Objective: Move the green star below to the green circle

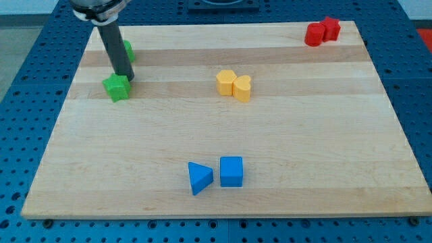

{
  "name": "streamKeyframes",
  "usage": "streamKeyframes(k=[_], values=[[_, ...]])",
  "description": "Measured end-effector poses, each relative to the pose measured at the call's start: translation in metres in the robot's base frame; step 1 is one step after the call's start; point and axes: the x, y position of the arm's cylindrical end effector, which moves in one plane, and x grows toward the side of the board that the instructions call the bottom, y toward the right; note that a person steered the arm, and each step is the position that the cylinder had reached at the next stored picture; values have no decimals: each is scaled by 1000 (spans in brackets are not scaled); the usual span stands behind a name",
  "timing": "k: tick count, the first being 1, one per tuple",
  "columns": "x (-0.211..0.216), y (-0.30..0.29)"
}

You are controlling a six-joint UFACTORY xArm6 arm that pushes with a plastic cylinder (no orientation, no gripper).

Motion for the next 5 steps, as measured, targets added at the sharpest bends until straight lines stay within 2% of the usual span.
streamKeyframes(k=[1, 3, 4, 5], values=[[-19, -1], [-100, 45], [-120, 30], [-120, -1]])
